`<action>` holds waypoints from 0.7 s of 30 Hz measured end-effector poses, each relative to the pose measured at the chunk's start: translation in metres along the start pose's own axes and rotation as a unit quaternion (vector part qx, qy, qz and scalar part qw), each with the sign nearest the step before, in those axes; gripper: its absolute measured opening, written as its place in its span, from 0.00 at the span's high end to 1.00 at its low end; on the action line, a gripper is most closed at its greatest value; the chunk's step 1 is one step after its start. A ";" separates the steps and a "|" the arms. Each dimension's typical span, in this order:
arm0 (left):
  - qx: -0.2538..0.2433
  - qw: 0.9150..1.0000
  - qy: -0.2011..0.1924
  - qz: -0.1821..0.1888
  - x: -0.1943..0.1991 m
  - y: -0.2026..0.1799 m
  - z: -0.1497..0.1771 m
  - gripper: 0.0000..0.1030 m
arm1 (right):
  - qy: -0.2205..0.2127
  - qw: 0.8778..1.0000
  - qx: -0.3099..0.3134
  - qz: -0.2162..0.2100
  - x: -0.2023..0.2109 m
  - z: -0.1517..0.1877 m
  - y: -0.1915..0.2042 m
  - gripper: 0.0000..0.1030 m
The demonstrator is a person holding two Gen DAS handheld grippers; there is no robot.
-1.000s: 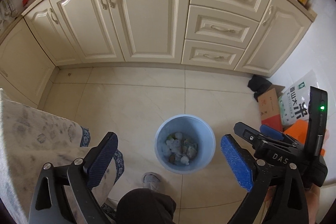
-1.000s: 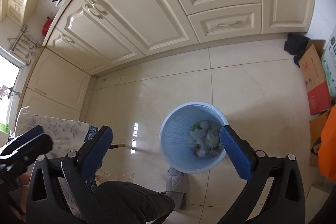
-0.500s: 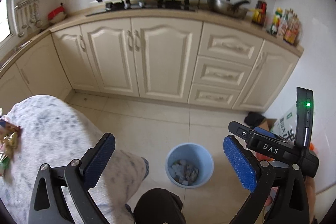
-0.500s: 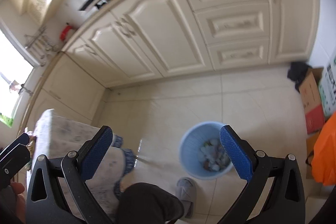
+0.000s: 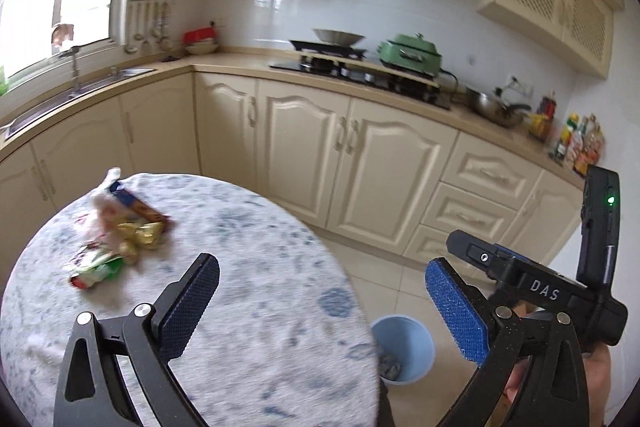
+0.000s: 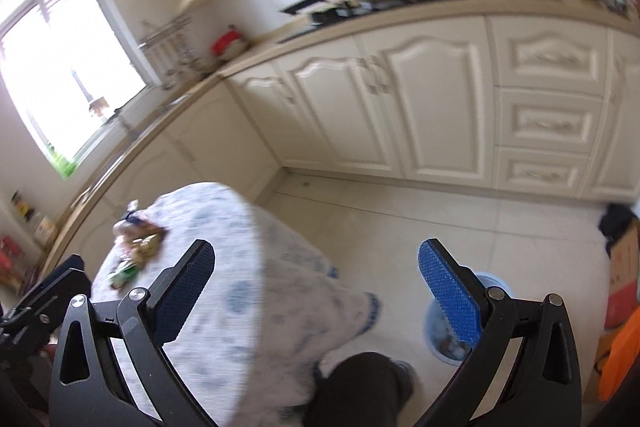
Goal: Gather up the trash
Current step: 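Move both open tools back over the trash on the table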
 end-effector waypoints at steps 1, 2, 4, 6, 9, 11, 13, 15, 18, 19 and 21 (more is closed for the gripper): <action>0.003 1.000 -0.007 -0.008 0.016 0.009 0.004 0.01 | -0.002 1.000 0.009 -0.009 0.002 -0.001 0.014 0.00; 0.005 1.000 -0.015 -0.020 0.030 0.018 0.009 0.01 | -0.004 1.000 0.021 -0.018 0.004 0.000 0.030 0.00; 0.002 0.998 -0.028 -0.049 0.054 0.033 0.019 0.01 | -0.006 0.998 0.047 -0.034 0.007 0.002 0.061 0.00; -0.002 0.996 -0.035 -0.084 0.075 0.053 0.034 0.01 | -0.006 0.996 0.075 -0.051 0.008 0.007 0.092 0.00; 0.010 0.993 -0.026 -0.116 0.089 0.080 0.049 0.01 | -0.001 0.991 0.114 -0.072 0.001 0.018 0.137 0.00; 0.022 0.991 -0.019 -0.131 0.099 0.099 0.061 0.01 | 0.007 0.987 0.137 -0.081 -0.007 0.027 0.164 0.00; 0.029 0.989 -0.014 -0.146 0.109 0.115 0.071 0.01 | 0.016 0.984 0.153 -0.086 -0.019 0.033 0.186 0.00; 0.037 0.987 -0.011 -0.159 0.118 0.130 0.077 0.01 | 0.027 0.981 0.167 -0.090 -0.032 0.042 0.208 0.00; 0.050 0.984 -0.007 -0.170 0.124 0.145 0.076 0.01 | 0.041 0.978 0.180 -0.094 -0.051 0.054 0.232 0.00; 0.055 0.983 -0.008 -0.173 0.128 0.151 0.077 0.01 | 0.045 0.977 0.185 -0.092 -0.058 0.057 0.239 0.00; 0.063 0.982 -0.007 -0.180 0.128 0.160 0.075 0.01 | 0.054 0.975 0.195 -0.090 -0.070 0.065 0.253 0.00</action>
Point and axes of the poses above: each gripper's, at about its wrist camera, not at the fingertips, and x roughly against the way its jaws point, y to its left, z to its underside, the point moved 3 cm from there along -x, roughly the way its jaws point, and after that the axes turned 9 degrees about z, right-handed, at the moved point
